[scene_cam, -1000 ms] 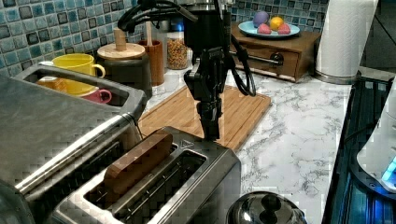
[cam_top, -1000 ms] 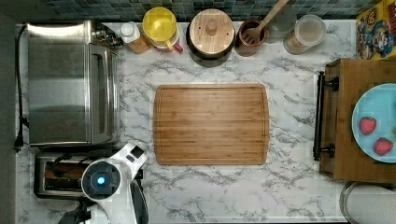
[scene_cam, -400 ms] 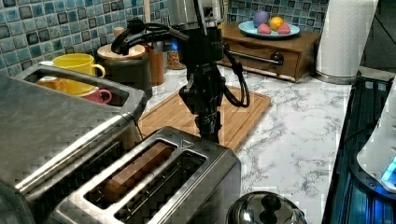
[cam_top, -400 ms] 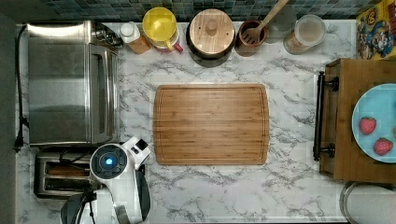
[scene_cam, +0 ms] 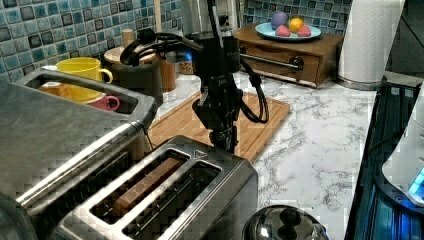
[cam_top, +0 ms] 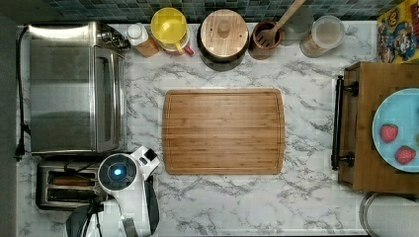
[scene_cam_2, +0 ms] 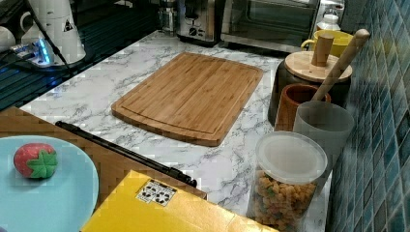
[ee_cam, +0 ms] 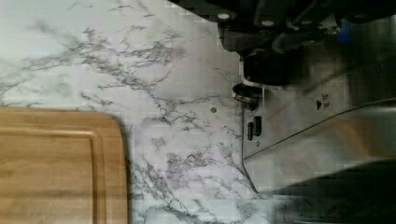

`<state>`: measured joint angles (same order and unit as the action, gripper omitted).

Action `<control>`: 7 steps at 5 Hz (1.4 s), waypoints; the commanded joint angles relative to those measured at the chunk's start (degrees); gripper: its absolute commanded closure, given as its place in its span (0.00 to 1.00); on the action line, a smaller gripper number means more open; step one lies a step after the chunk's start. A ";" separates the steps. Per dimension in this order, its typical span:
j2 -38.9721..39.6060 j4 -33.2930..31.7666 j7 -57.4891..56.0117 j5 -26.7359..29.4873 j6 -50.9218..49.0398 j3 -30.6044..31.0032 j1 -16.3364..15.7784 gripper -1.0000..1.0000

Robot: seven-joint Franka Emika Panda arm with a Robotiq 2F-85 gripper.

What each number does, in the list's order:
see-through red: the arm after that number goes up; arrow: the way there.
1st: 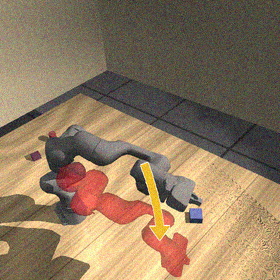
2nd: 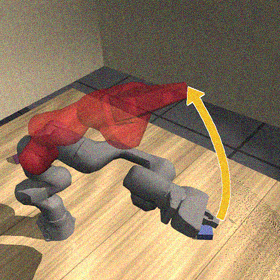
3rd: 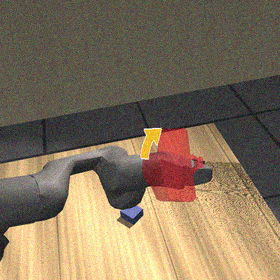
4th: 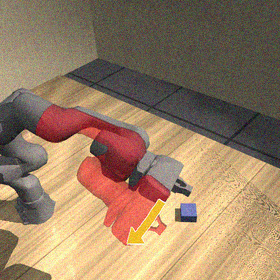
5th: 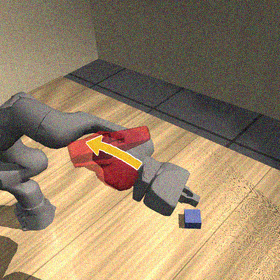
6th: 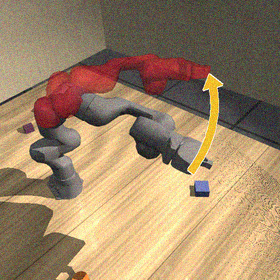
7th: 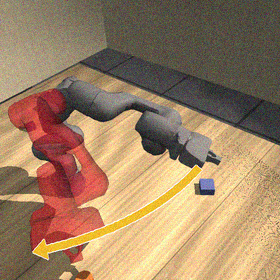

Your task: Turn on the toaster.

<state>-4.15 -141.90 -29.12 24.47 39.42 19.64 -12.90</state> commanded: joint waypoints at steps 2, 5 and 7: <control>8.60 -15.58 4.80 4.19 11.32 8.20 -7.96 1.00; 8.60 -15.56 4.81 4.18 11.32 8.15 -8.02 1.00; 8.62 -15.57 4.86 4.11 11.33 8.70 -7.47 1.00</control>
<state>-4.37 -145.14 -28.51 25.95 46.64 21.12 -12.79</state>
